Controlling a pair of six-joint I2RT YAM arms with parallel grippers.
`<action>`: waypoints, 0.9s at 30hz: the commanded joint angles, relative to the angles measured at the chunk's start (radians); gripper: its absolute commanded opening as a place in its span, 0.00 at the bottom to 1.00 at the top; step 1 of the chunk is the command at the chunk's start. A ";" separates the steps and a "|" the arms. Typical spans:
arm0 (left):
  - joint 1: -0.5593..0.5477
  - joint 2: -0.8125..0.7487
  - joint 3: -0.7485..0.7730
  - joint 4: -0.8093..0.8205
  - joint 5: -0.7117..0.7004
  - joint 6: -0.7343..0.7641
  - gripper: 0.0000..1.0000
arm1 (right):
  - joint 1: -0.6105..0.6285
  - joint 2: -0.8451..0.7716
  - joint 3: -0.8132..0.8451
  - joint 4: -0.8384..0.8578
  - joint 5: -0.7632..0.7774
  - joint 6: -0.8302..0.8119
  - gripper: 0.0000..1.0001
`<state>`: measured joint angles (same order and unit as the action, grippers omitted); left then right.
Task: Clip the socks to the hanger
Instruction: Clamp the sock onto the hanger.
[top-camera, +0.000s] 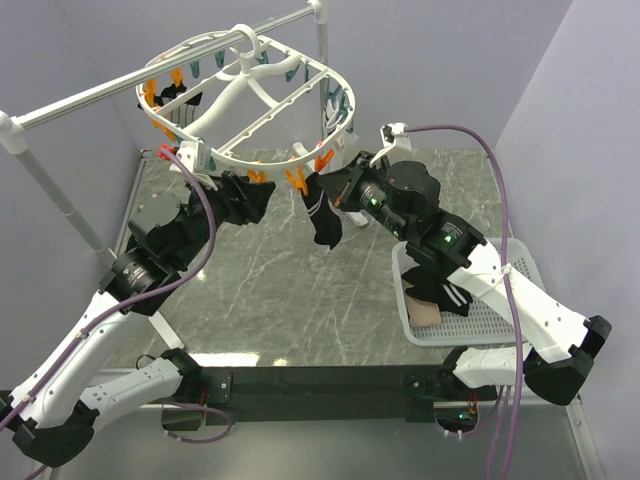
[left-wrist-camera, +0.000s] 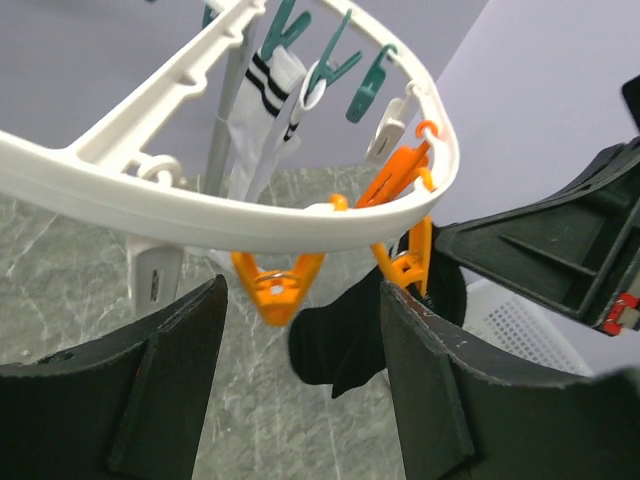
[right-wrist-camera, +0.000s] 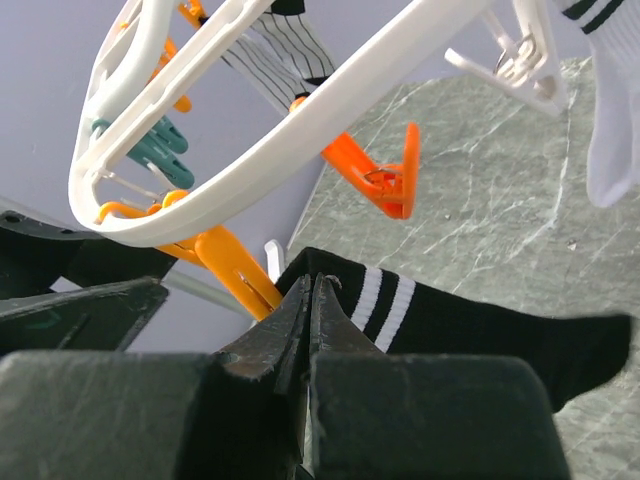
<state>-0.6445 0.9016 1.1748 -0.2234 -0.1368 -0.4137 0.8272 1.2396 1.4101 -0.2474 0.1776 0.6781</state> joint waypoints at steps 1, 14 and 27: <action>0.003 -0.023 0.011 0.093 -0.006 -0.031 0.67 | -0.007 -0.019 0.030 0.054 -0.009 -0.015 0.00; 0.003 -0.029 -0.003 0.108 -0.095 -0.019 0.66 | -0.007 -0.006 0.044 0.060 -0.027 -0.015 0.00; 0.003 0.008 0.002 0.114 -0.089 0.004 0.62 | -0.007 0.001 0.055 0.060 -0.027 -0.022 0.00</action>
<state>-0.6445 0.9085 1.1709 -0.1577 -0.2123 -0.4301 0.8265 1.2461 1.4139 -0.2359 0.1482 0.6712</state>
